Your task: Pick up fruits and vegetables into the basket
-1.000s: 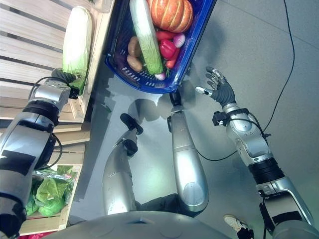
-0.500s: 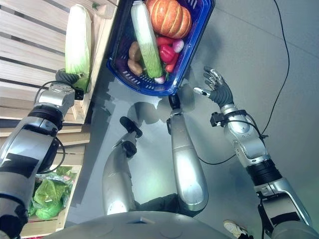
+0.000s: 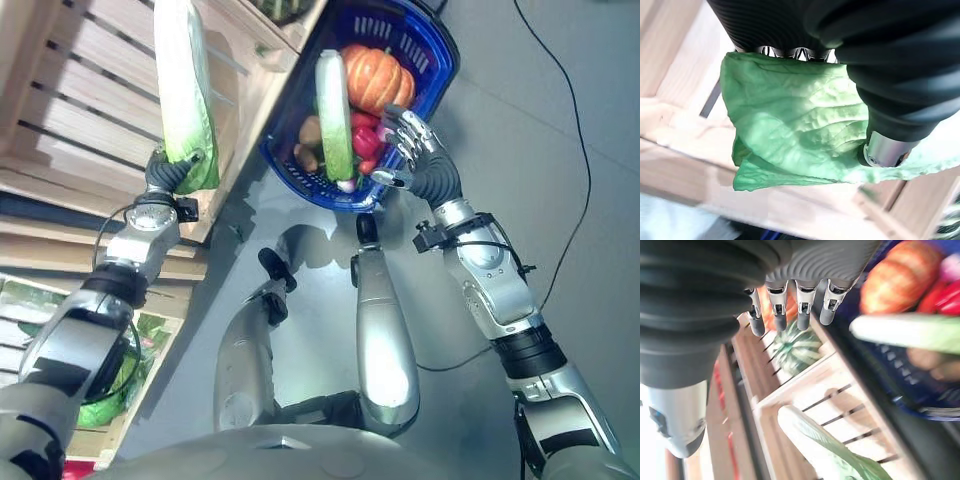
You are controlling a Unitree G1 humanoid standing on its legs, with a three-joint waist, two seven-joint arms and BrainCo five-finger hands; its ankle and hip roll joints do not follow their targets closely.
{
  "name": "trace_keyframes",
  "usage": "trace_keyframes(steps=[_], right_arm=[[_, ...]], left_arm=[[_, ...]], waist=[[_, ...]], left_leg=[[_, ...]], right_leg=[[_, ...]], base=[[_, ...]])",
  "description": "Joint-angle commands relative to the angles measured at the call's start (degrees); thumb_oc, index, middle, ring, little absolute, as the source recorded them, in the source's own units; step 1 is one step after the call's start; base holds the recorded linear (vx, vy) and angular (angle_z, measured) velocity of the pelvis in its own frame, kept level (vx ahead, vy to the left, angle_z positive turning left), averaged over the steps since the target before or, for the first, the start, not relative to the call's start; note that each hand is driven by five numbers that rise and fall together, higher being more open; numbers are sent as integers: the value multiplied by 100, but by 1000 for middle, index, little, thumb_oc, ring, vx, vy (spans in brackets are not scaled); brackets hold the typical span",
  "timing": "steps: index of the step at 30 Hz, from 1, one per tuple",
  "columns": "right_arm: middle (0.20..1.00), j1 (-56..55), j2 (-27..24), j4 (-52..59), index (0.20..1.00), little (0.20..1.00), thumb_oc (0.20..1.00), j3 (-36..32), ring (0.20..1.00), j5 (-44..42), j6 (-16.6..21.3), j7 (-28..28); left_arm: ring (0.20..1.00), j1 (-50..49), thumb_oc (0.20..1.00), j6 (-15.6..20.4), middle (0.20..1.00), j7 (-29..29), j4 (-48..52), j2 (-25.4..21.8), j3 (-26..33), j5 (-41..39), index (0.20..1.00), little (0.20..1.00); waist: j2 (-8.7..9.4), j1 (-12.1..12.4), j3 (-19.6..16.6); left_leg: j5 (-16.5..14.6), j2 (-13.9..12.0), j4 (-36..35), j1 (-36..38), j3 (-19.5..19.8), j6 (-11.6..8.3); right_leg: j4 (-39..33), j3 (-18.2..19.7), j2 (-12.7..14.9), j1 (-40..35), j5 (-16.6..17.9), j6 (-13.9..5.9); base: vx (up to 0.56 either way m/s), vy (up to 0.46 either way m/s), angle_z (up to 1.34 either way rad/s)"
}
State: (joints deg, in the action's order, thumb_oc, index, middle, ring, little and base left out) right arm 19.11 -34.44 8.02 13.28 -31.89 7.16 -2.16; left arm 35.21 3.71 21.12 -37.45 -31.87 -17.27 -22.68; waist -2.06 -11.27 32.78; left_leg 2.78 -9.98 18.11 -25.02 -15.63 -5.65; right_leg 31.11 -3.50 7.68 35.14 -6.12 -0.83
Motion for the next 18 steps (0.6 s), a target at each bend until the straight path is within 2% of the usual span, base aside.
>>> trace_keyframes(steps=[1, 6, 11, 14, 18], right_arm=[[1000, 270, 357, 512, 1000, 1000, 1000, -121, 1000, -474, 7, -233], [1000, 619, 591, 631, 1000, 1000, 1000, -50, 1000, -893, -298, -87], [1000, 860, 893, 475, 1000, 1000, 1000, -61, 1000, -1312, -197, 640], [1000, 1003, 1120, 315, 1000, 1000, 1000, -26, 1000, -1650, -163, 859], [1000, 1269, 1385, 87, 1000, 1000, 1000, 66, 1000, -1915, -107, 949]], left_arm=[[200, -119, 200, 575, 200, 251, 447, -270, 301, 666, 200, 200], [200, -155, 200, 655, 200, 192, 1031, -463, 236, 1155, 200, 200], [200, -125, 200, 878, 200, 156, 1523, -615, 80, 1694, 200, 200], [200, -114, 200, 1029, 200, 195, 1779, -619, -46, 2007, 200, 200], [200, -34, 200, 1046, 200, 143, 2171, -598, -250, 2369, 200, 200]], waist=[[179, 151, -298], [217, 378, -298], [259, 565, -357], [261, 663, -395], [290, 815, -462]], left_leg=[[-588, 84, 544, -32, 5, 88], [-591, 127, 503, 167, 106, 118], [-612, 176, 500, 358, 185, 152], [-637, 205, 513, 419, 238, 173], [-684, 244, 531, 513, 316, 203]], right_leg=[[-447, -270, 197, -505, 11, -234], [-517, -417, 248, -802, 30, -245], [-607, -568, 304, -1099, 65, -257], [-601, -632, 328, -1188, 64, -264], [-634, -741, 362, -1341, 78, -284]], base=[[-26, -99, 27], [-4, -60, 19], [36, -72, 20], [39, -56, 11], [50, -76, 14]])
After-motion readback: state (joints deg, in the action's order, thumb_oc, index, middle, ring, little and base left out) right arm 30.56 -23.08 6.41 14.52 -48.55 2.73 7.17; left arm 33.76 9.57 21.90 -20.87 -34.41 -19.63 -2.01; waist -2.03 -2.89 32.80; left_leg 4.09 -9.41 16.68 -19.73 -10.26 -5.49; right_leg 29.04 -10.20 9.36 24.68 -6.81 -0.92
